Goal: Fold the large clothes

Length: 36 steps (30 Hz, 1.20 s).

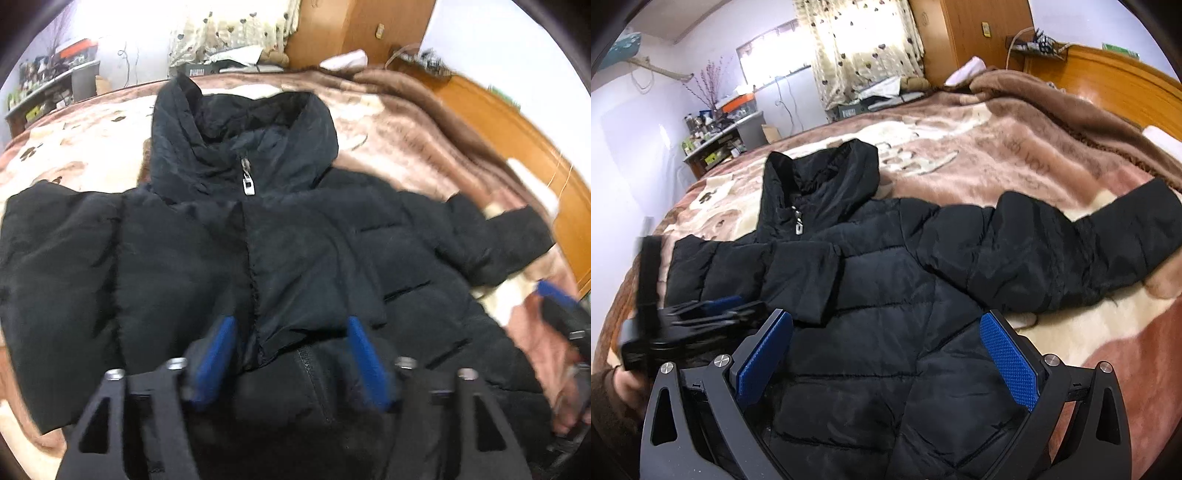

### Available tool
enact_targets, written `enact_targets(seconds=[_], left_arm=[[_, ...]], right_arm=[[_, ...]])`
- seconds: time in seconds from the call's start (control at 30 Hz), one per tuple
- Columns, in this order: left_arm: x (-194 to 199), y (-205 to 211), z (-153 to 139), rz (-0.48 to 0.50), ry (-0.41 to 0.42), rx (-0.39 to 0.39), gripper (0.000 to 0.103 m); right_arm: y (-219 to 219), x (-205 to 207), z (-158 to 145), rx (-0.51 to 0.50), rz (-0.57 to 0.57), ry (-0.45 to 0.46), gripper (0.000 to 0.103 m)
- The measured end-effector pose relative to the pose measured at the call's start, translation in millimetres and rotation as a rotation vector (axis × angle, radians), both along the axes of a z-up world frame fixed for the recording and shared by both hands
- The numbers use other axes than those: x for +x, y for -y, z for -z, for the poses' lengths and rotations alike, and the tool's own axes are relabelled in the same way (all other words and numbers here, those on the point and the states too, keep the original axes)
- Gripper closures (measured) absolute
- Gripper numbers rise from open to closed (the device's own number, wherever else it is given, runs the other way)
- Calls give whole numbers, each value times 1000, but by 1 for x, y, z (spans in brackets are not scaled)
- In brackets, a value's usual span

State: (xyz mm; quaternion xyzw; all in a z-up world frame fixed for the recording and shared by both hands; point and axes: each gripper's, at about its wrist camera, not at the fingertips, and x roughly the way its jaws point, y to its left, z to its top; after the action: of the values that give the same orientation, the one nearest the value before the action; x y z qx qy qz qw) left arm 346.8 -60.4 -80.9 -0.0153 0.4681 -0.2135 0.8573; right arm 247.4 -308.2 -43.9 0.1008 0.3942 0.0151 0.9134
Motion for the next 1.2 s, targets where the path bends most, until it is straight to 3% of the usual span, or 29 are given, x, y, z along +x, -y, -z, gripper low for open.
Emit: enact_targets(seconds=[0.1, 0.23, 0.3, 0.53, 0.6, 0.73, 0.8, 0.83, 0.97, 1.2], left_arm=[[-3, -20, -19, -22, 6, -52, 33], [-11, -60, -52, -87, 90, -43, 31], [-10, -84, -61, -143, 104, -35, 26], [2, -135, -51, -252, 93, 23, 25], [4, -142, -39, -286, 63, 40, 25], [7, -147, -20, -306, 16, 43, 25], [7, -151, -17, -322, 7, 34, 25], [6, -149, -15, -324, 12, 36, 25], [7, -143, -12, -313, 11, 53, 25], [11, -131, -15, -315, 34, 118, 25]], right_arm=[[-7, 15, 11, 18, -48, -44, 2], [-26, 46, 34, 70, -118, -103, 2], [-37, 58, 43, 83, -130, -129, 8], [-75, 97, 78, 87, -175, -199, 23], [-80, 105, 85, 76, -180, -225, 47], [-85, 107, 88, 88, -195, -223, 64], [-82, 106, 86, 91, -195, -215, 90], [-80, 105, 85, 95, -192, -212, 94], [-75, 103, 80, 109, -183, -210, 99], [-42, 87, 38, 99, -109, -91, 100]])
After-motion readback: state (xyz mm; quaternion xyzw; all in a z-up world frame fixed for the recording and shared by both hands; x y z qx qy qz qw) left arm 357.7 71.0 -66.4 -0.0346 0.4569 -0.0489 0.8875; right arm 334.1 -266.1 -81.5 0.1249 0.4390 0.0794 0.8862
